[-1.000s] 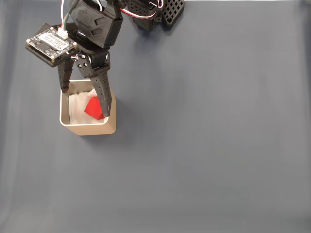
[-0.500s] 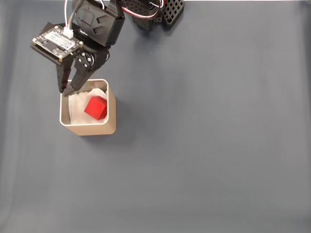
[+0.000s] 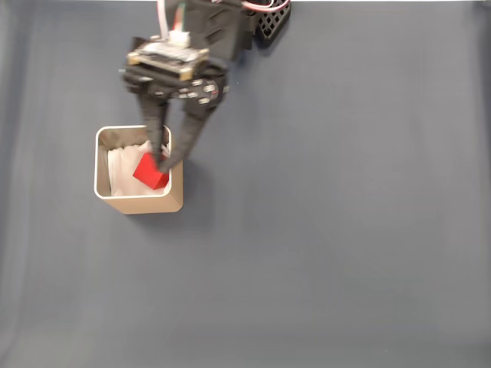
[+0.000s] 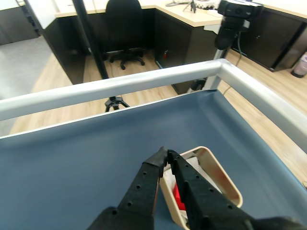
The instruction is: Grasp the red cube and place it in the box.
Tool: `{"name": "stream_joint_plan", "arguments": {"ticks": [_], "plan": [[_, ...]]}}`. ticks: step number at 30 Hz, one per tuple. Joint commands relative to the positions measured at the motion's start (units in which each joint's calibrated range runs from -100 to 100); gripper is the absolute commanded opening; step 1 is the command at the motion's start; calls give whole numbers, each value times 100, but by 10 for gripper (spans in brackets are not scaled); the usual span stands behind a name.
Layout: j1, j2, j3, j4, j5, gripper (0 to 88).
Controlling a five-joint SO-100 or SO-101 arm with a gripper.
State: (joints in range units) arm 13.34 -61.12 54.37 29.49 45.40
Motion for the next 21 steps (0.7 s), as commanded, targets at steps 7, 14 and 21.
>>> {"name": "stream_joint_plan", "arguments": {"ticks": [7,14,21], "plan": [[-912,-1490,1327,125,29,1],[-1252,-2313,2156,395,-5,1],[-1302,-2901,2913,650,-29,1]]}}
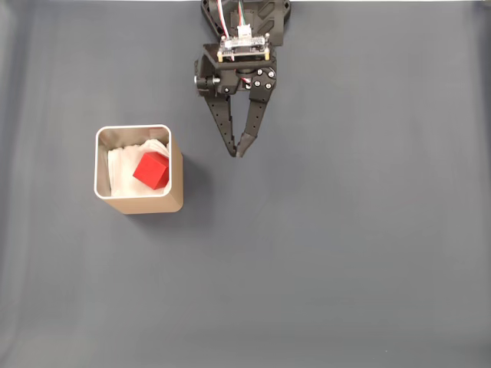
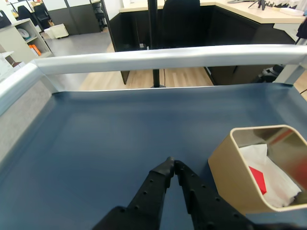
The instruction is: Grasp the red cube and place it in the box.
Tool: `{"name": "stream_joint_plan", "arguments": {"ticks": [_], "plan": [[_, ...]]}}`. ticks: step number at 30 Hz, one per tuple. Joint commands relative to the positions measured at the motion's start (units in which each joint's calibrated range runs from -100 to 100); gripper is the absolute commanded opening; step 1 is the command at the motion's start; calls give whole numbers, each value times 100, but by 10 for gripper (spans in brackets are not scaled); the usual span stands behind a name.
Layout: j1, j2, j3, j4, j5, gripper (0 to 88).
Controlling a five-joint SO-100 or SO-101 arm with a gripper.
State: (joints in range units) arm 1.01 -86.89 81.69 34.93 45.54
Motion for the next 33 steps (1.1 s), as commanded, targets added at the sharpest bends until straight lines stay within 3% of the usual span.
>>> {"name": "stream_joint_plan", "arguments": {"ticks": [1,19,33], "plan": [[-84,-419,272,147,-49,1],[236,-1293,1785,811,-112,1],[129,-1302,1812,2683,-230,1]]}}
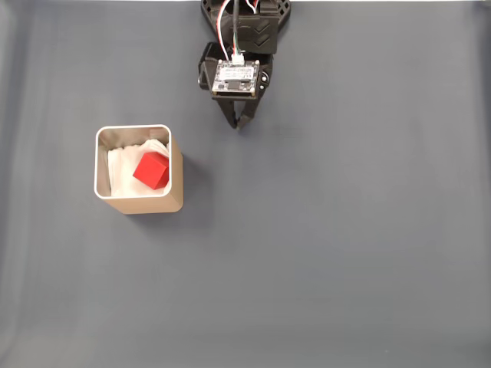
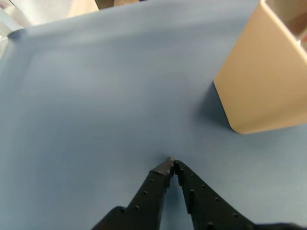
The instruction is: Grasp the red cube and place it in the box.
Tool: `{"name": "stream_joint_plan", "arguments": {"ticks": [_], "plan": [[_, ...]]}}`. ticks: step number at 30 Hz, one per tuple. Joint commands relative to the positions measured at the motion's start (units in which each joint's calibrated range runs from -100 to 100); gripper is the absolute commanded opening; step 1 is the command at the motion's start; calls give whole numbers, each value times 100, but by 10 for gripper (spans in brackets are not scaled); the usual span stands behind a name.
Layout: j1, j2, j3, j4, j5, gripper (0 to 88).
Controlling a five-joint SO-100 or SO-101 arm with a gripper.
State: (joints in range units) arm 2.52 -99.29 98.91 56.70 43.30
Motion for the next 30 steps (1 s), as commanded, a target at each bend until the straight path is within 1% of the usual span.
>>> {"name": "stream_joint_plan", "arguments": {"ticks": [1,5,14,16,30], "plan": [[-35,-63,91,645,5,1],[-106,-63,91,1088,122,1],[-135,-63,91,1728,352,2],[-156,-63,91,1966,488,2],[-213,-63,91,1966,405,8]]}}
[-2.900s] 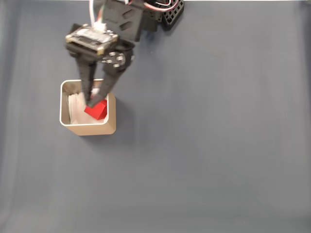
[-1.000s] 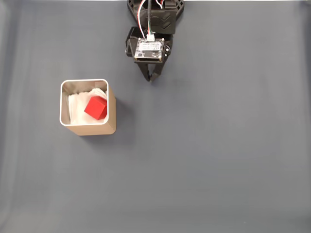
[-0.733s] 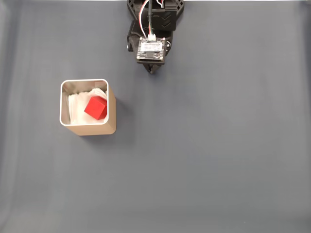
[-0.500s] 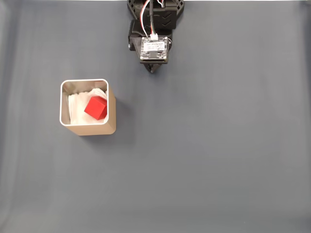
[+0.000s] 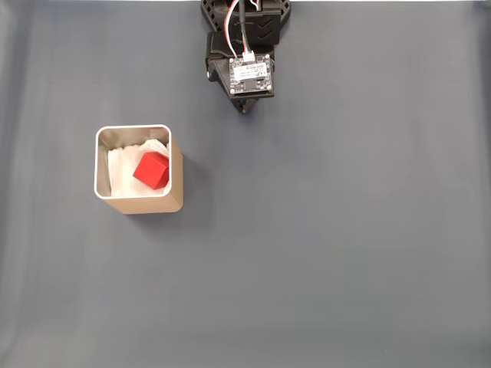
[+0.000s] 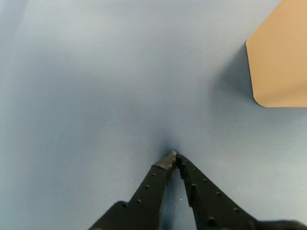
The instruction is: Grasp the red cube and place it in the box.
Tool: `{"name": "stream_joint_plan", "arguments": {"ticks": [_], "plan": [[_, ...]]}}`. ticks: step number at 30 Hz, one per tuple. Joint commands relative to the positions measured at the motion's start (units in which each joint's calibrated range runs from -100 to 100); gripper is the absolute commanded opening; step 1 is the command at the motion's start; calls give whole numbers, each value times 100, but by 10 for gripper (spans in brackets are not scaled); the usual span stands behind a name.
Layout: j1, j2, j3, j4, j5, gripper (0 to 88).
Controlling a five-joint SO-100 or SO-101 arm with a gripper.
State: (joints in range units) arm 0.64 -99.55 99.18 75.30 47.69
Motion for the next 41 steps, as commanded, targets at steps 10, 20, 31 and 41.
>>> {"name": "stream_joint_plan", "arguments": {"ticks": [10,20,31,41], "plan": [[-103,-45,64,16,-278,8],[-103,-45,64,65,-122,8],[-103,-45,64,65,-122,8],[-103,-45,64,65,-122,8]]}}
